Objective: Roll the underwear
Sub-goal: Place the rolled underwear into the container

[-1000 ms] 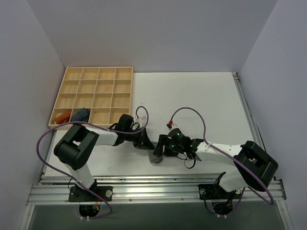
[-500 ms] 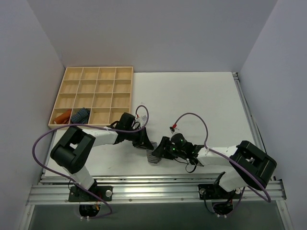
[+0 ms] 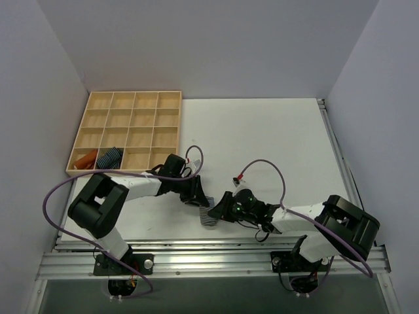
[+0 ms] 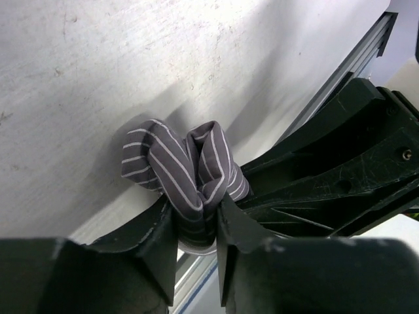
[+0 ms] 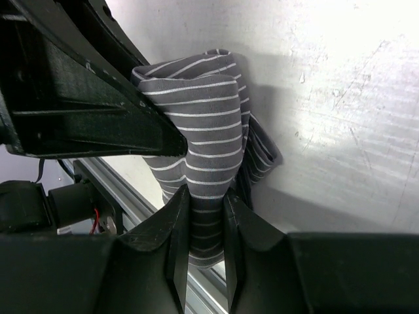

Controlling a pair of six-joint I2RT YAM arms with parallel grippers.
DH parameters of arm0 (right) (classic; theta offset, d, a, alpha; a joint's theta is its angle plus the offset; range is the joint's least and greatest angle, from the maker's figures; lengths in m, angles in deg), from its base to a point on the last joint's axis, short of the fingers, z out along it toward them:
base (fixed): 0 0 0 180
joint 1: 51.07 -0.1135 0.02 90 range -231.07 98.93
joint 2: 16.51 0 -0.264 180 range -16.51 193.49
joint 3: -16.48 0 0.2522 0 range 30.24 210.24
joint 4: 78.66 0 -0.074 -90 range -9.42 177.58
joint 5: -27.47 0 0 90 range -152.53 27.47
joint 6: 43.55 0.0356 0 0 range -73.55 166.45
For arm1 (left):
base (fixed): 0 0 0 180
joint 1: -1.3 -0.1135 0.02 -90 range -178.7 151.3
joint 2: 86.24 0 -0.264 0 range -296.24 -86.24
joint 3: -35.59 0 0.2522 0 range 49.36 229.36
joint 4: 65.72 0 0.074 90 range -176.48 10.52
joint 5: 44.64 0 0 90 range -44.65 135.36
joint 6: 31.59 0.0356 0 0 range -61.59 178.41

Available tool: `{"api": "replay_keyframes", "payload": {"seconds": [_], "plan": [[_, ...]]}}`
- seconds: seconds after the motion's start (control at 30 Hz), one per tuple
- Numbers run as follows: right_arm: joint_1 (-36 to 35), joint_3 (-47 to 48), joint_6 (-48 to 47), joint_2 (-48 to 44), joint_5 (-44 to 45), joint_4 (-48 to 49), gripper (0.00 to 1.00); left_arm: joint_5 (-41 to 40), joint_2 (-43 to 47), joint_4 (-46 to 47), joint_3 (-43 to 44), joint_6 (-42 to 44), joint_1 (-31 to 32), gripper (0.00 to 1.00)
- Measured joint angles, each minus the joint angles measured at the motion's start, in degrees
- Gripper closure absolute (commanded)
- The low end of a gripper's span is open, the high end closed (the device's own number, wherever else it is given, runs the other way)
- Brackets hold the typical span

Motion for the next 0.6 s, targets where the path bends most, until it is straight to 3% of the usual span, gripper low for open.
{"api": "replay_keyframes", "payload": {"seconds": [0.2,0.6], "plan": [[-0.9,-0.2,-1.5,-2.9,0.2,-3.5,1.00,-2.8,1.8,-8.9,4.9,1.1,-1.4,0.60],[-1.8,4.0,-13.9,-8.9,-0.3,-15.2,1.00,-12.9,15.4,-26.9,19.1,7.9,-13.9,0.59]]}}
